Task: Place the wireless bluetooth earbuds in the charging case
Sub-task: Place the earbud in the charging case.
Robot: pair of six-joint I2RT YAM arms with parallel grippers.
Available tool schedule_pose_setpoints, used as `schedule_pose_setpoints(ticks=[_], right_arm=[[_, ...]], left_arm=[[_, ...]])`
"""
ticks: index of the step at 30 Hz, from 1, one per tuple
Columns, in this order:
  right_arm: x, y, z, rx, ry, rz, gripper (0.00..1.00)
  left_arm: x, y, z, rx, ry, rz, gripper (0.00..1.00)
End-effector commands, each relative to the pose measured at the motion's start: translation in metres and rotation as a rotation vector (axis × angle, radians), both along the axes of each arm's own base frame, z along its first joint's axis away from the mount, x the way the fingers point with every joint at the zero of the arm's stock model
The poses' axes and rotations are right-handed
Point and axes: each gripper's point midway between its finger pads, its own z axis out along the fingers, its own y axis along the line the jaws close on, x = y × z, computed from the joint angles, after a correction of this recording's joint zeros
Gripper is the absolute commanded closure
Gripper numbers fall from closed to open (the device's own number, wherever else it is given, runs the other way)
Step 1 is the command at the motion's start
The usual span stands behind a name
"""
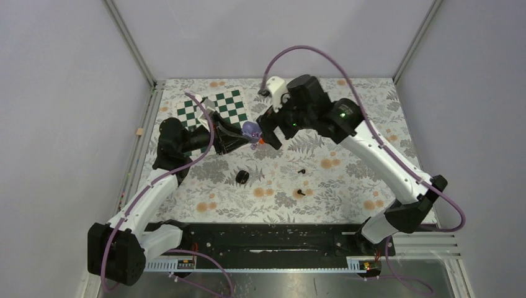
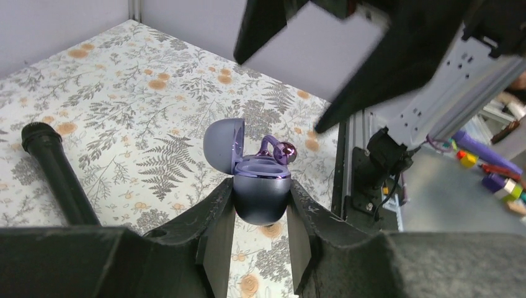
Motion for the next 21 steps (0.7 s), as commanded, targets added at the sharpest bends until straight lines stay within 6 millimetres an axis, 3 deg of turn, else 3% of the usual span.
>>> schedule_pose_setpoints(ticks=[1,4,10,21], right_arm=[[-0.021,-0.008,0.043,0.251,0.171,-0.066,0.01],[-0.032,0.006,0.036,0.262,0.252,0.034,0.01],[-0.036,0.026,0.02,0.224,0.374,0.128,0.0],[-0.03,0.028,0.003,0.194,0.402,0.127,0.06]], left_arm=[[-0.022,-0.001,0.011,0.029,-0.251,-0.112,1.0],[-0.026,-0.001,0.01,0.056,-0.307,-0.146,1.0],[-0.027,-0.002,0.007,0.103,-0.364,-0.169,1.0],[-0.03,-0.001,0.014,0.11,-0.363,-0.17,1.0]])
